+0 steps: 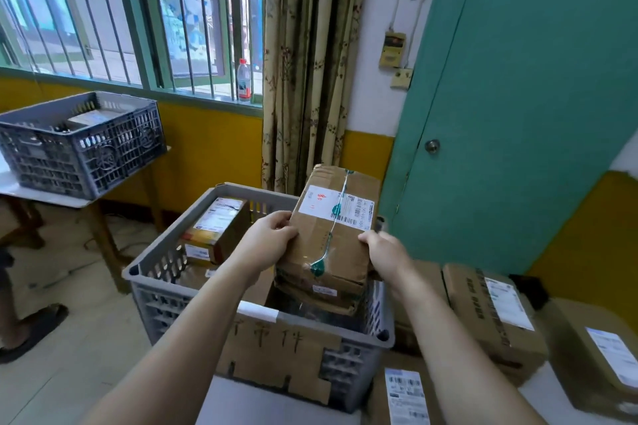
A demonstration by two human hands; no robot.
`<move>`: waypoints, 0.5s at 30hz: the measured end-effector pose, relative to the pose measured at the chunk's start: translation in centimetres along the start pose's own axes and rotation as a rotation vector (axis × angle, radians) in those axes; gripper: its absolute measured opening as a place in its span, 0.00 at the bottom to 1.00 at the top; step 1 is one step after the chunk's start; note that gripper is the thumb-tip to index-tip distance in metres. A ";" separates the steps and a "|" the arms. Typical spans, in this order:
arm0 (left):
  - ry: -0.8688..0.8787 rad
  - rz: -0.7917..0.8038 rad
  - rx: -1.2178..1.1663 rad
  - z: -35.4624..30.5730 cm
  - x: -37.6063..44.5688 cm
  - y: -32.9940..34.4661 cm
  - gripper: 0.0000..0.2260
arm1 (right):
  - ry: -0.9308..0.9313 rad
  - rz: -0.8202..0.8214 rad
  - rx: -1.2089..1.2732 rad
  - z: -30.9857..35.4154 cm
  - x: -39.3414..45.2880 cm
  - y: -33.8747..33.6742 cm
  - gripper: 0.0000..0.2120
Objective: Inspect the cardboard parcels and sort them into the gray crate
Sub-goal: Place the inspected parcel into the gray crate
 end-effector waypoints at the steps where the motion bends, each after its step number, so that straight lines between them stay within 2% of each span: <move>1: -0.018 0.014 0.035 0.4 0.4 0.0 0.15 | 0.001 0.000 -0.034 -0.1 0.4 0.3 0.12; 6: -0.092 0.042 0.195 3.5 3.5 0.3 0.13 | 0.012 0.015 -0.269 -1.2 3.1 1.8 0.18; 10: -0.133 0.111 0.270 6.4 5.6 0.7 0.20 | 0.070 0.066 -0.363 -2.2 5.3 2.9 0.14; 15: -0.235 0.175 0.446 10.1 8.5 1.8 0.14 | 0.210 0.153 -0.540 -4.2 8.1 4.8 0.08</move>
Point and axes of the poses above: each hand's wrist, its own x-axis towards the middle knuckle, its own y-axis out of the palm, z = x × y, the point moved 2 cm from there along x, towards the middle knuckle, and after that the axes turned 2 degrees about -x, right-handed, at the moved point
